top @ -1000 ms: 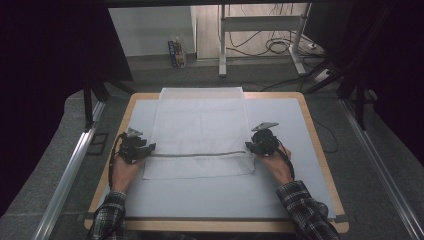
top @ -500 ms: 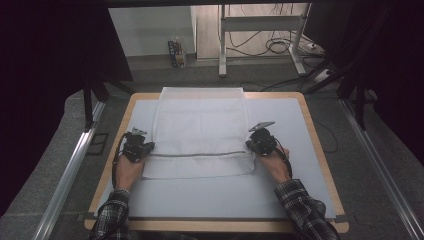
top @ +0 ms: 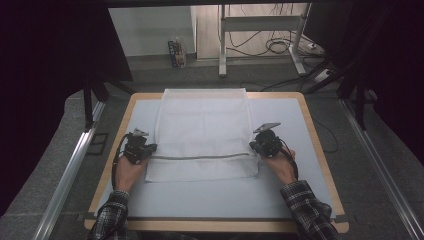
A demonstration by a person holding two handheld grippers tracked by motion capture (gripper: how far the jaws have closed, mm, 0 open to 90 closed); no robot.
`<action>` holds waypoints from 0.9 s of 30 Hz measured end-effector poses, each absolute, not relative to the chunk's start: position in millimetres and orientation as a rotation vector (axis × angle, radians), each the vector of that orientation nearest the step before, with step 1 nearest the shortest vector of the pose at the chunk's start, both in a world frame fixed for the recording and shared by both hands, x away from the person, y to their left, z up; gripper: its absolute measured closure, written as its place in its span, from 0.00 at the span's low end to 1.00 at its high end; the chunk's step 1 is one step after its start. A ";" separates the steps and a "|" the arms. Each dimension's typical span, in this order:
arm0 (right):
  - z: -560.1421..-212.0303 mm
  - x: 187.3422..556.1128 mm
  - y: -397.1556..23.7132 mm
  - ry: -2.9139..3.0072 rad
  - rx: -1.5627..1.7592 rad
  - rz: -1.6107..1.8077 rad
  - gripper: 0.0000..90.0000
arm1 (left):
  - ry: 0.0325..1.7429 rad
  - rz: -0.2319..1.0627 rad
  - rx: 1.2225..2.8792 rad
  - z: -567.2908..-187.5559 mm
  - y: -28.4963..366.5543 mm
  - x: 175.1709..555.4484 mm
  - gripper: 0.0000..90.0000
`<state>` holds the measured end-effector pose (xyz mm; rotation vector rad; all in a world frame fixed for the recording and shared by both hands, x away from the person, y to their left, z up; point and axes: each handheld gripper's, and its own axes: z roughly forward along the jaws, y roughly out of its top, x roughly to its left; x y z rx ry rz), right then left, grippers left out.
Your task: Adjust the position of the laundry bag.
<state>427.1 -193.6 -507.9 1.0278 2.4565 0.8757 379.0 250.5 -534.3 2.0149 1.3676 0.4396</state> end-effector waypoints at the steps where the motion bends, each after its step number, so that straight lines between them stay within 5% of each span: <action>1: -507.1 426.1 -195.4 2.457 1.024 0.875 0.98 | 1.363 0.439 2.018 -533.7 248.9 378.3 0.98; 27: -491.3 390.0 -228.5 2.469 1.015 0.919 0.98 | 1.207 0.412 2.136 -523.4 226.3 351.6 0.98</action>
